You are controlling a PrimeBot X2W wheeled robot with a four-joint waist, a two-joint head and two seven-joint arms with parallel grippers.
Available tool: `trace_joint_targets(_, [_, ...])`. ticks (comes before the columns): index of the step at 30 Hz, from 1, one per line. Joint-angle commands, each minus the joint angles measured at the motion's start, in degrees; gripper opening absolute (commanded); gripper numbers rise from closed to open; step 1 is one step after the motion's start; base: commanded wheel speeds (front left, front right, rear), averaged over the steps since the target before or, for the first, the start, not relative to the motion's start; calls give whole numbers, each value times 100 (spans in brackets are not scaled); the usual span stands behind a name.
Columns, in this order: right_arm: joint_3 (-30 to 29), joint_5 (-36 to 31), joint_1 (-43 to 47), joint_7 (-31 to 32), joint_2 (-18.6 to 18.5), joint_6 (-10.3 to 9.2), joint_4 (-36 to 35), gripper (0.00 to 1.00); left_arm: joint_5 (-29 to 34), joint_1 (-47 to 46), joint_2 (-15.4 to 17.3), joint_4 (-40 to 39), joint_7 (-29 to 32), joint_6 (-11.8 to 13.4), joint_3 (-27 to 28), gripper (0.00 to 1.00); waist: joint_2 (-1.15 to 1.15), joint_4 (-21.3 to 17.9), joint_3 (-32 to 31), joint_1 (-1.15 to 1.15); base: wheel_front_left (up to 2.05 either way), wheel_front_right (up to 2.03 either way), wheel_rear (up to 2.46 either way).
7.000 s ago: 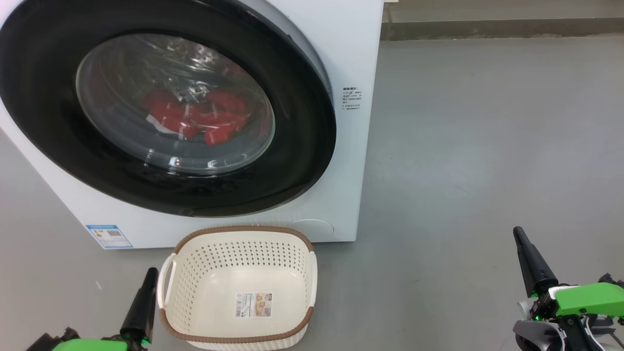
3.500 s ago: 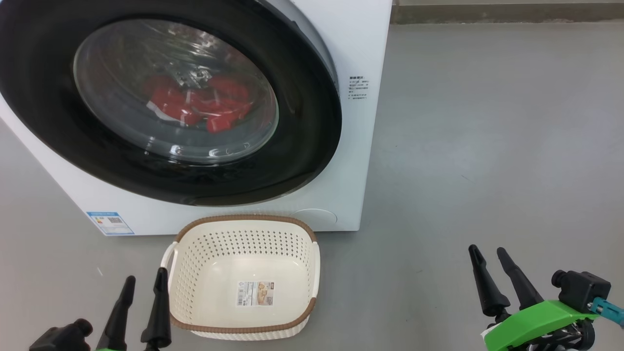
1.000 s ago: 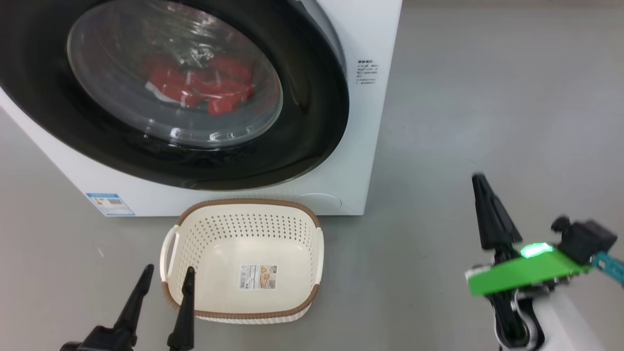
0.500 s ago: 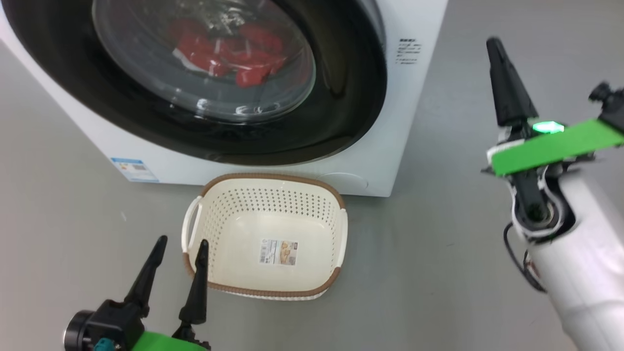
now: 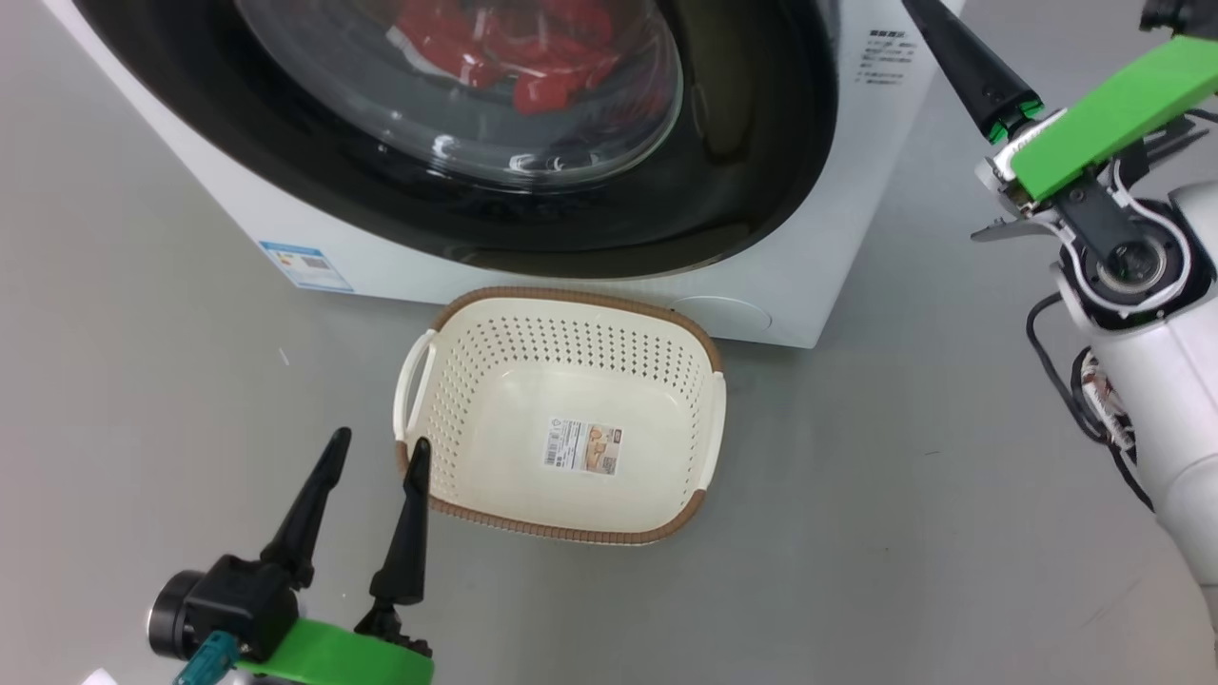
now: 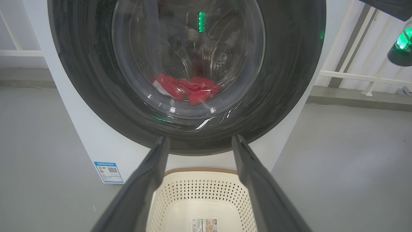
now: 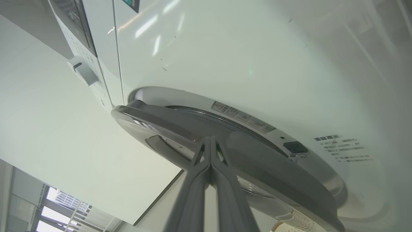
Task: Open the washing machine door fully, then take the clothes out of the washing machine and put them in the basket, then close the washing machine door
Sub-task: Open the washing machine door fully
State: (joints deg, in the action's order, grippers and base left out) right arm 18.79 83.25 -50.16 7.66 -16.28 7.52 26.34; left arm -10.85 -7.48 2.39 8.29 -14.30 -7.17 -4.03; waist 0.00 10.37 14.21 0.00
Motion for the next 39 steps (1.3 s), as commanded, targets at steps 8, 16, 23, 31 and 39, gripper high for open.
trace_joint_targets(8, [-8, 858, -751, 1379, -148, -3, 395, 0, -90, -278, 50, -66, -70, -32, 61, 100, 0, 206, 252, 0, 0, 0, 0])
trace_joint_targets(16, [-7, 1006, -1271, 2038, -294, -3, 881, 0, -146, -397, 49, -51, -70, -32, -54, 100, 0, 348, 482, 0, 0, 0, 0])
trace_joint_targets(23, [76, 1037, -1635, 2442, -283, -3, 1278, 0, -193, -511, 49, -61, -70, -32, -100, 100, 0, 431, 695, 0, 0, 0, 0])
trace_joint_targets(31, [125, 1012, -1877, 2642, -239, -3, 1489, 0, -245, -612, 49, -62, -70, -32, -159, 100, 0, 505, 873, 0, 0, 0, 0])
trace_joint_targets(39, [242, 959, -1835, 2871, -201, -3, 1429, 0, -300, -666, 49, -39, -70, -32, -147, 100, 0, 512, 862, 0, 0, 0, 0])
